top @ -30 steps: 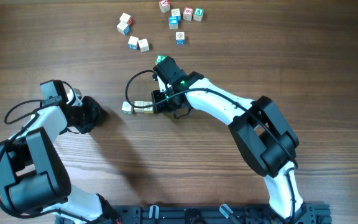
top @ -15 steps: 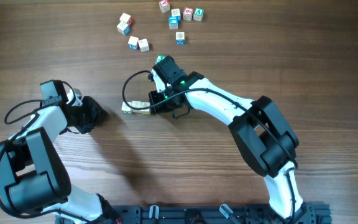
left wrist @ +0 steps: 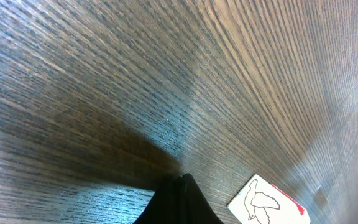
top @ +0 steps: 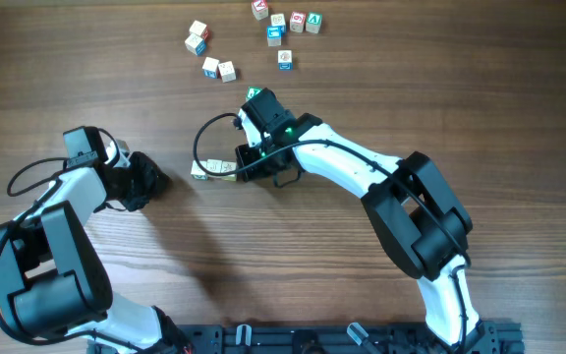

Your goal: Form a horizontal line

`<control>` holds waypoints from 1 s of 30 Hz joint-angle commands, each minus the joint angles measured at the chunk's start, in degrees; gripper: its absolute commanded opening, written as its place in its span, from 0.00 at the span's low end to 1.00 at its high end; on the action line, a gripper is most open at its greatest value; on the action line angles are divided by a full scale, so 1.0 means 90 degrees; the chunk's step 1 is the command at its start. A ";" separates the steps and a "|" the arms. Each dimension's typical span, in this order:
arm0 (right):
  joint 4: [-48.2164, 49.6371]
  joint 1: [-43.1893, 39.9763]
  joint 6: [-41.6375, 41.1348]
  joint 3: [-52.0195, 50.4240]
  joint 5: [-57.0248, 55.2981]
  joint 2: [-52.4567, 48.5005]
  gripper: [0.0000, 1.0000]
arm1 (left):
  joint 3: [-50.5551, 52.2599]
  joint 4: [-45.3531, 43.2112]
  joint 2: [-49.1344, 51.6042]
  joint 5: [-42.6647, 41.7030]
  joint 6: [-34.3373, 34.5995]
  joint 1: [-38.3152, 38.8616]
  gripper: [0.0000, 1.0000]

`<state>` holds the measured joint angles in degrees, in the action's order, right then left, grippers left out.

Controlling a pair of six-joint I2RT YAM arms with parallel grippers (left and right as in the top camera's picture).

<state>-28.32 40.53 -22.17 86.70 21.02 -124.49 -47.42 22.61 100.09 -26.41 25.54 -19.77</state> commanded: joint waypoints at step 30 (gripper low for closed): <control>-0.0991 -0.2341 -0.1200 0.0019 -0.1515 0.0432 0.04 | -0.4124 0.2846 0.0219 0.1263 -0.1989 0.2594 0.04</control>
<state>-37.12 18.87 -31.90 86.70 7.03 -122.41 -84.09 48.53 101.19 -23.22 11.77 -1.37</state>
